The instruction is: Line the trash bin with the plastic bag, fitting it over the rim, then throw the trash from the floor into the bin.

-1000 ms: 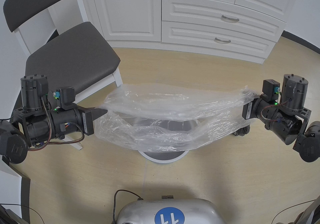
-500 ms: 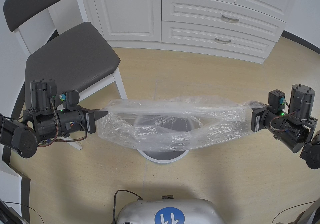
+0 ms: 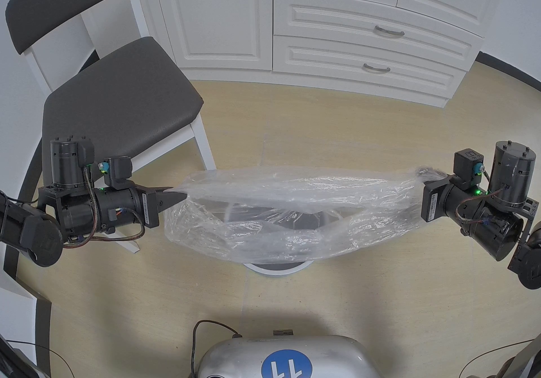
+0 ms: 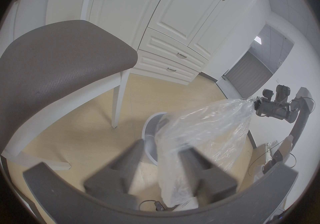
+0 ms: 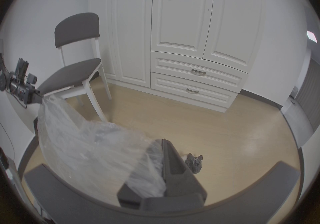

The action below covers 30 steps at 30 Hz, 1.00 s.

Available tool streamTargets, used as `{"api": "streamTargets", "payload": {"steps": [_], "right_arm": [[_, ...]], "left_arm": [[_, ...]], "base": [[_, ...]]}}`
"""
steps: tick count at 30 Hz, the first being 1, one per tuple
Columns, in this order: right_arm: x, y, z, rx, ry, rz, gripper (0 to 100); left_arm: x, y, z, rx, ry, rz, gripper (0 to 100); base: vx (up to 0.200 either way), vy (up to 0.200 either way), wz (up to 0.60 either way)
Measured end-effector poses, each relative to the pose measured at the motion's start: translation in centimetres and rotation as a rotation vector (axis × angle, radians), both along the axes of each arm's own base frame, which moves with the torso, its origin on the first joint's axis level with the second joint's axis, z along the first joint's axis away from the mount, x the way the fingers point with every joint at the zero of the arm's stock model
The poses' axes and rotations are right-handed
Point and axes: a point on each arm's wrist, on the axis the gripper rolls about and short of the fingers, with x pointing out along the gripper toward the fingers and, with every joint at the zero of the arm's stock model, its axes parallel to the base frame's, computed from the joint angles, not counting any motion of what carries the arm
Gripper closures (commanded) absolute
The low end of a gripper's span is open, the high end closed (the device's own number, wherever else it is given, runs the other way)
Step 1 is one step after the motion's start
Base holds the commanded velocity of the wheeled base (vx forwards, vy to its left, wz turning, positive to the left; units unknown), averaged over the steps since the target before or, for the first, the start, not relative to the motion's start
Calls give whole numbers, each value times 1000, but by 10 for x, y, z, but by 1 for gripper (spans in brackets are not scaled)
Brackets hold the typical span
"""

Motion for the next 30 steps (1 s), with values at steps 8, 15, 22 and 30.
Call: {"api": "streamTargets", "payload": {"steps": [8, 15, 22, 30], "right_arm": [[-19, 35, 21, 194, -33, 108, 100], [-28, 65, 48, 371, -85, 117, 100], [-23, 85, 66, 511, -112, 107, 100], [-13, 106, 82, 652, -139, 83, 100]], "left_arm": [[3, -1, -5, 7, 15, -4, 0], [4, -3, -21, 91, 9, -44, 0], [-11, -7, -45, 210, 15, -146, 0], [-20, -31, -64, 231, 71, -249, 0]], "base": [[0, 0, 0], [0, 0, 0], [0, 0, 0], [0, 0, 0]]}}
